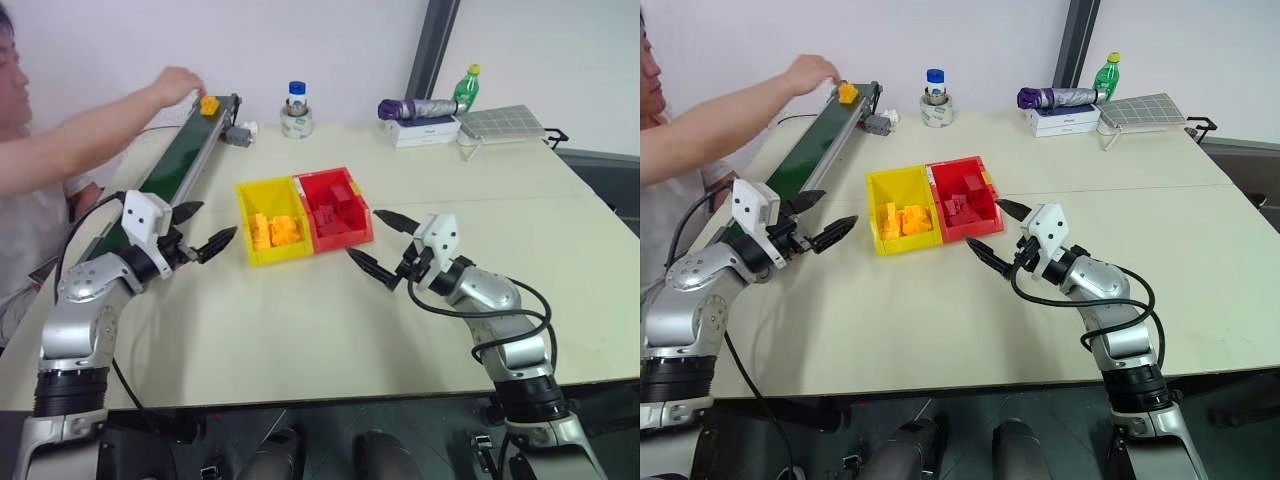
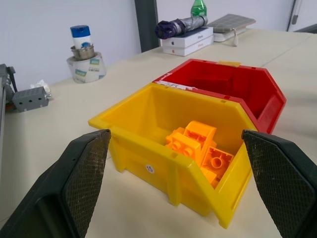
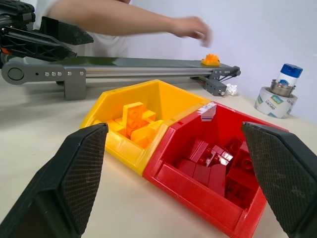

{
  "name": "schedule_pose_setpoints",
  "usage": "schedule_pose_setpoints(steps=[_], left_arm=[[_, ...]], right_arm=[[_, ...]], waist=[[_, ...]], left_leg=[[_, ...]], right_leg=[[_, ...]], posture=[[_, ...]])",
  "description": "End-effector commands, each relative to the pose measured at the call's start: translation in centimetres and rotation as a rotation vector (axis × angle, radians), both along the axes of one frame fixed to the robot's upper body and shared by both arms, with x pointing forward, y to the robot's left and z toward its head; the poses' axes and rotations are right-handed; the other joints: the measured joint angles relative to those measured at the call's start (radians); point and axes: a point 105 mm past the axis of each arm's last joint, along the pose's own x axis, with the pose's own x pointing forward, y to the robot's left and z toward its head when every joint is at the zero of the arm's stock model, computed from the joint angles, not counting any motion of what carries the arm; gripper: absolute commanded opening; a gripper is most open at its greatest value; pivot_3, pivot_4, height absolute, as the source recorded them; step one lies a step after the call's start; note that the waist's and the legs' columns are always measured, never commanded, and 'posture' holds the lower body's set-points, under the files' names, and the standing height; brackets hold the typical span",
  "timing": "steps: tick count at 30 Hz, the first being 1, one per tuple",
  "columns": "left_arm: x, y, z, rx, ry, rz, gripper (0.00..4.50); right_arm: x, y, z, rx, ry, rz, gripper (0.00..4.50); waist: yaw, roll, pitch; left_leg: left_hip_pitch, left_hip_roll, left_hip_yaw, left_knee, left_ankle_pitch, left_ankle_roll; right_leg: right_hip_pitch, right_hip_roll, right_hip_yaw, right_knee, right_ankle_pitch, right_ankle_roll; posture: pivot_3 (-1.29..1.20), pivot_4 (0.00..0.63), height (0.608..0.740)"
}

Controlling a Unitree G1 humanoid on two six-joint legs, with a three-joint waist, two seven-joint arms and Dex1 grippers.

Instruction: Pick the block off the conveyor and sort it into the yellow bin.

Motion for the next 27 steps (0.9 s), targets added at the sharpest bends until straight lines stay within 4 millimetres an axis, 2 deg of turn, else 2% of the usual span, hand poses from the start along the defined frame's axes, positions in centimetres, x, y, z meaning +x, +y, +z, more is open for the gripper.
schedule_pose_setpoints(steps=[1,20,27], left_arm=[[-0.31,-0.31,1.13,0.003,-0.056,-0.013,4.47],[-0.67,-0.08,1.3,-0.025,-0.084,0.007,4.47],[-0.71,-0.17,0.77,-0.025,-0.083,0.006,4.47]], right_arm=[[-0.47,0.2,1.5,-0.003,-0.065,0.011,4.5],[-0.48,0.21,1.42,-0.016,-0.06,0.019,4.5],[-0.44,0.07,1.6,-0.028,-0.063,0.024,4.5]], waist=[[0.0,0.0,0.0],[0.0,0.0,0.0],[0.0,0.0,0.0]], left_leg=[[0.0,0.0,0.0,0.0,0.0,0.0],[0.0,0.0,0.0,0.0,0.0,0.0],[0.0,0.0,0.0,0.0,0.0,0.0]], right_leg=[[0.0,0.0,0.0,0.0,0.0,0.0],[0.0,0.0,0.0,0.0,0.0,0.0],[0.0,0.0,0.0,0.0,0.0,0.0]], posture=[[0.0,0.15,0.74],[0.0,0.15,0.74],[0.0,0.15,0.74]])
